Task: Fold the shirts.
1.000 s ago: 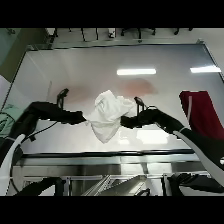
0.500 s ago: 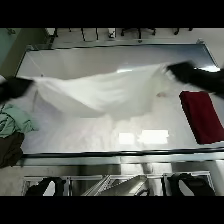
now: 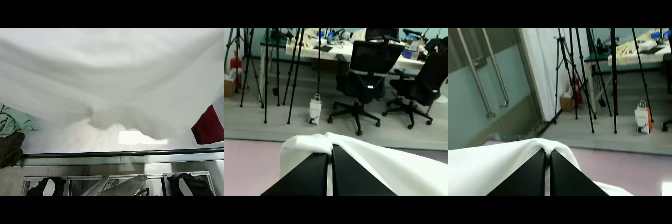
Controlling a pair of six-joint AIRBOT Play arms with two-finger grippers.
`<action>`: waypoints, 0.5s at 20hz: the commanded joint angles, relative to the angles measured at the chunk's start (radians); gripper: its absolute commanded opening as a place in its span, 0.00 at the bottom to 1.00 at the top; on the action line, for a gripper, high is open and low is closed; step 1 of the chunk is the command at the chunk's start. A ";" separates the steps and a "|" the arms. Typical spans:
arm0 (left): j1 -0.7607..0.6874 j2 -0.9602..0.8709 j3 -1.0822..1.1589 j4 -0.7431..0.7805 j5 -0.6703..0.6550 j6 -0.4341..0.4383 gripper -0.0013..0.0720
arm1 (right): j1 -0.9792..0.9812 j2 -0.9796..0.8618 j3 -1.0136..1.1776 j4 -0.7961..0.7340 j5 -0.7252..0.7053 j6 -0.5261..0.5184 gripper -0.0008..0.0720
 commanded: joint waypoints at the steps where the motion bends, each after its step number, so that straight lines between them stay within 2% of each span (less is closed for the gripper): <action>1: -0.098 -0.111 -0.025 0.004 0.133 -0.015 0.04 | -0.004 -0.077 -0.060 0.013 -0.172 0.001 0.04; 3: -0.238 -0.199 -0.158 0.056 0.143 -0.013 0.04 | 0.029 -0.138 -0.213 0.027 -0.195 -0.008 0.04; 5: -0.383 -0.298 -0.330 0.174 0.085 -0.013 0.04 | 0.083 -0.204 -0.415 0.026 -0.151 -0.008 0.04; 7: -0.499 -0.420 -0.487 0.286 -0.007 -0.013 0.04 | 0.138 -0.290 -0.624 0.027 -0.038 -0.035 0.04; 10: -0.594 -0.643 -0.592 0.320 -0.142 -0.013 0.04 | 0.187 -0.468 -0.824 0.028 0.148 -0.045 0.04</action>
